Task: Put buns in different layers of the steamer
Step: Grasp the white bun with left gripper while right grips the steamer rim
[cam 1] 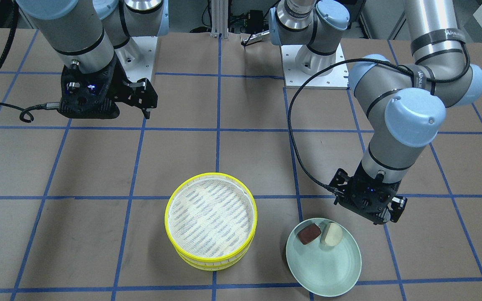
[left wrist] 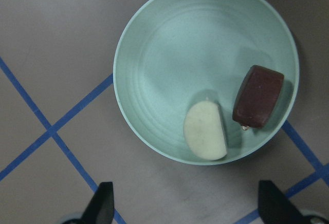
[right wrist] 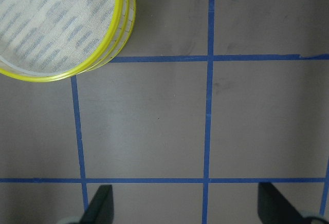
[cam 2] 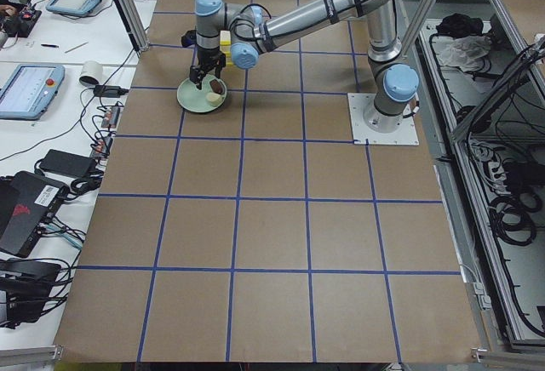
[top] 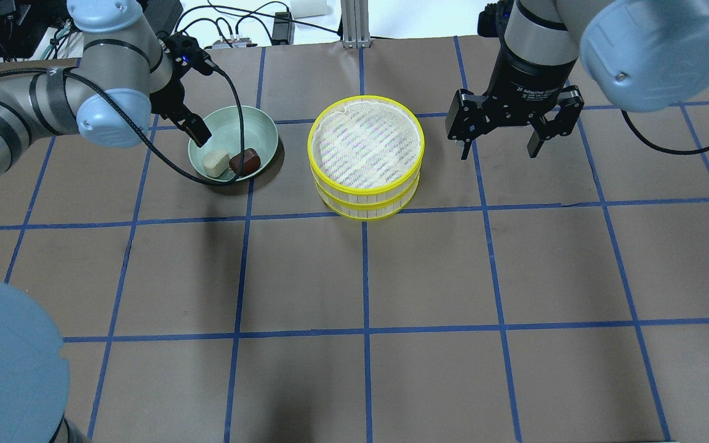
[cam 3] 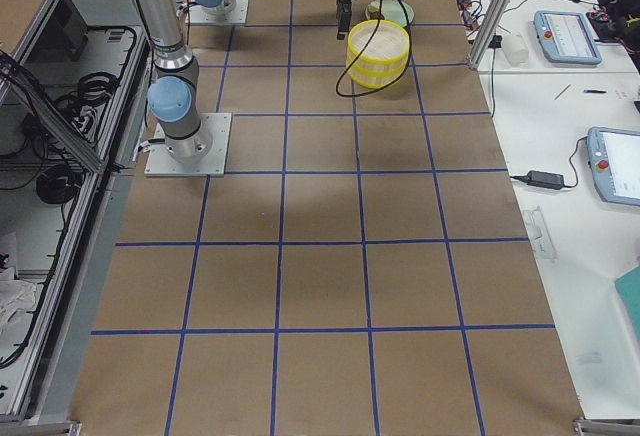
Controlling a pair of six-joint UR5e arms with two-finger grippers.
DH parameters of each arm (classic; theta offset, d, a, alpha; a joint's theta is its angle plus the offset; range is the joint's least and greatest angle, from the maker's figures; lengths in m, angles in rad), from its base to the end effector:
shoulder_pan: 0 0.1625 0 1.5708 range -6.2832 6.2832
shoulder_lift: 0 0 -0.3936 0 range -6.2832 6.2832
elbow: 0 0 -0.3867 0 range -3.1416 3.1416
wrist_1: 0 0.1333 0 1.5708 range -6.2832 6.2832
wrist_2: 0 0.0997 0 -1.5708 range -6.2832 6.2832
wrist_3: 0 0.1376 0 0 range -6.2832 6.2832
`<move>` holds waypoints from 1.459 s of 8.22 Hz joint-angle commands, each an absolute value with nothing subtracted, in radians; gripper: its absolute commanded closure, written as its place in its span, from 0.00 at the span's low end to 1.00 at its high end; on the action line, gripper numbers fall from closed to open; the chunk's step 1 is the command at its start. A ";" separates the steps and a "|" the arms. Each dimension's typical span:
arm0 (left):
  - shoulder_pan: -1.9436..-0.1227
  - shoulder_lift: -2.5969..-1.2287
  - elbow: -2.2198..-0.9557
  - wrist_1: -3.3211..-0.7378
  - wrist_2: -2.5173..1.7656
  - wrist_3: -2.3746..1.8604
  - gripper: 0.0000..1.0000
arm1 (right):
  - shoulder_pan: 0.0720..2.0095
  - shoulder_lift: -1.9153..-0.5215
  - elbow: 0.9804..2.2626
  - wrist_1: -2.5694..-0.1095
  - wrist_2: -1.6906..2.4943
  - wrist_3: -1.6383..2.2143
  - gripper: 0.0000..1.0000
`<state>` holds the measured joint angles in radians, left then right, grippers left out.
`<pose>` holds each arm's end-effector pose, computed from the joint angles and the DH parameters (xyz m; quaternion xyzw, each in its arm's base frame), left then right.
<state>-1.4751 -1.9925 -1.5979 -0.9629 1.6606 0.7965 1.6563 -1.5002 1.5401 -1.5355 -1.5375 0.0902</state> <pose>-0.0602 -0.6383 0.2343 0.3385 0.9365 -0.0523 0.0746 0.1804 -0.4896 0.3951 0.0030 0.9992 0.0389 0.0133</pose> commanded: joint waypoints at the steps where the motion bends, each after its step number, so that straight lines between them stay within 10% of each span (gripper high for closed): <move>1: -1.471 -2.097 -1.603 -0.897 1.634 0.902 0.01 | 1.657 -1.500 1.542 -1.551 -1.534 0.091 0.00; 7: -1.463 -2.128 -1.612 -0.907 1.615 0.960 0.07 | 1.719 -1.254 1.532 -1.907 -1.536 0.268 0.00; 9: -1.463 -2.135 -1.612 -0.907 1.615 0.960 0.26 | 1.726 -1.137 1.534 -2.043 -1.534 0.317 0.00; 12: -1.463 -2.138 -1.611 -0.910 1.617 0.968 0.94 | 1.726 -1.101 1.534 -2.063 -1.529 0.325 0.28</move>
